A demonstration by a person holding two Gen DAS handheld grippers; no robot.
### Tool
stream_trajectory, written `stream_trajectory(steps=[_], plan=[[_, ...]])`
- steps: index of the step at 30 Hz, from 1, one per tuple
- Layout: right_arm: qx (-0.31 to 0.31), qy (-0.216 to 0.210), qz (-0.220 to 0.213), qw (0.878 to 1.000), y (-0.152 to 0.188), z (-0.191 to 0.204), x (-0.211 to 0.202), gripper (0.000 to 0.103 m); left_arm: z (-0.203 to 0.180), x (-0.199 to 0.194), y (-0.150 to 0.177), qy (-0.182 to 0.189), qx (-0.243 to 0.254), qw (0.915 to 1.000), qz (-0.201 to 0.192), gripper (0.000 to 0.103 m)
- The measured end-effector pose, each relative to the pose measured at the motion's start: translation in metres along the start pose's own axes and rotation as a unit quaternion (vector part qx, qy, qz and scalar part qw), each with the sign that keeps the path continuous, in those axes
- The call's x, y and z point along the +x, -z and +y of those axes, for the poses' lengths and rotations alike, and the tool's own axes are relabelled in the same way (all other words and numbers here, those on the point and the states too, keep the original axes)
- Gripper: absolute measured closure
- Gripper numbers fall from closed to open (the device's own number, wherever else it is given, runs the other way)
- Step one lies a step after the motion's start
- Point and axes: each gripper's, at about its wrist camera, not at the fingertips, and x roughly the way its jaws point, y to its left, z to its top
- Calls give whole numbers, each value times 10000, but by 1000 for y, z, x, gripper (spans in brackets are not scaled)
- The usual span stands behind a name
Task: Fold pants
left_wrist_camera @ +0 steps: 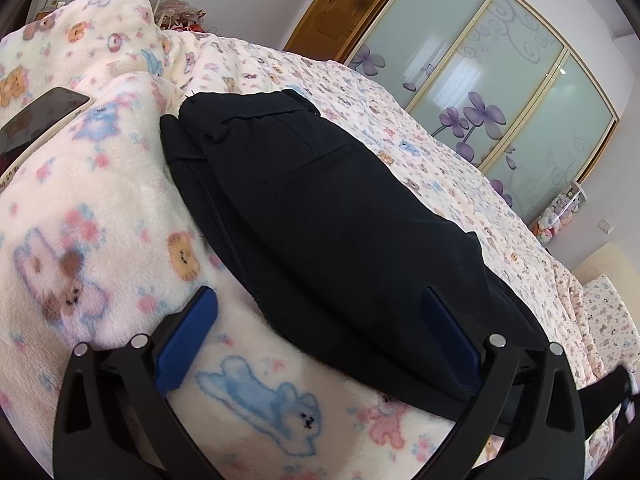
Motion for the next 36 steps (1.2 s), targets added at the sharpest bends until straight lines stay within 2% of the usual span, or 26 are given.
stream_trajectory(steps=[2, 4, 7, 8, 11, 12, 14, 16, 17, 18, 19, 20, 22, 23, 24, 26, 32, 34, 36], plan=[[-249, -303, 240, 9989, 14, 37, 22, 89, 0, 0, 0, 1, -4, 10000, 0, 2], [-576, -636, 580, 9946, 43, 81, 51, 89, 0, -1, 0, -2, -3, 10000, 1, 2], [-1102, -971, 1159, 9823, 98, 132, 91, 90, 0, -1, 0, 7, -6, 10000, 0, 2], [-1351, -995, 1437, 9753, 127, 150, 109, 90, 0, -1, 0, 8, -7, 10000, -1, 2], [-1829, -819, 2153, 9558, 187, 171, 147, 90, 0, -2, 1, 30, -16, 10000, -3, 2], [-2153, -527, 2546, 9413, 216, 173, 164, 89, 0, -2, 1, 36, -19, 10000, -3, 2], [-2478, -246, 2895, 9242, 244, 170, 172, 89, 0, -3, 2, 58, -23, 10000, 3, 2], [-2682, -309, 2937, 9170, 250, 169, 163, 84, 1, -4, 2, 65, -32, 10000, 8, 2], [-2747, -392, 3013, 9123, 249, 169, 155, 74, 0, -4, 2, 60, -30, 10000, 9, 2], [-2741, -449, 3048, 9110, 247, 171, 149, 66, 0, -4, 2, 47, -24, 10000, 9, 2], [-2701, -595, 2992, 9132, 241, 173, 141, 65, 0, -4, 2, 29, -20, 10000, 14, 2], [-2696, -868, 2741, 9191, 230, 175, 126, 65, -1, -4, 2, 14, -16, 10000, 20, 2], [-3034, -848, 2060, 9265, 220, 184, 107, 65, -1, -4, 2, -6, -10, 10000, 25, 2], [-3376, -624, 1767, 9225, 216, 191, 103, 65, -1, -4, 2, -6, -10, 10000, 24, 2], [-3583, -449, 1723, 9165, 218, 195, 104, 65, -1, -4, 2, -1, -12, 10000, 25, 2], [-3865, -160, 1890, 9026, 226, 199, 115, 65, -1, -5, 2, 19, -24, 10000, 18, 2], [-4490, 185, 2318, 8627, 275, 201, 136, 65, -1, -5, 2, 61, -38, 10000, 13, 2], [-4761, 488, 2342, 8463, 288, 200, 149, 65, -1, -5, 1, 73, -46, 10000, 14, 2], [-4630, 515, 2351, 8530, 287, 191, 156, 74, -1, -5, 1, 84, -51, 10000, 17, 2]])
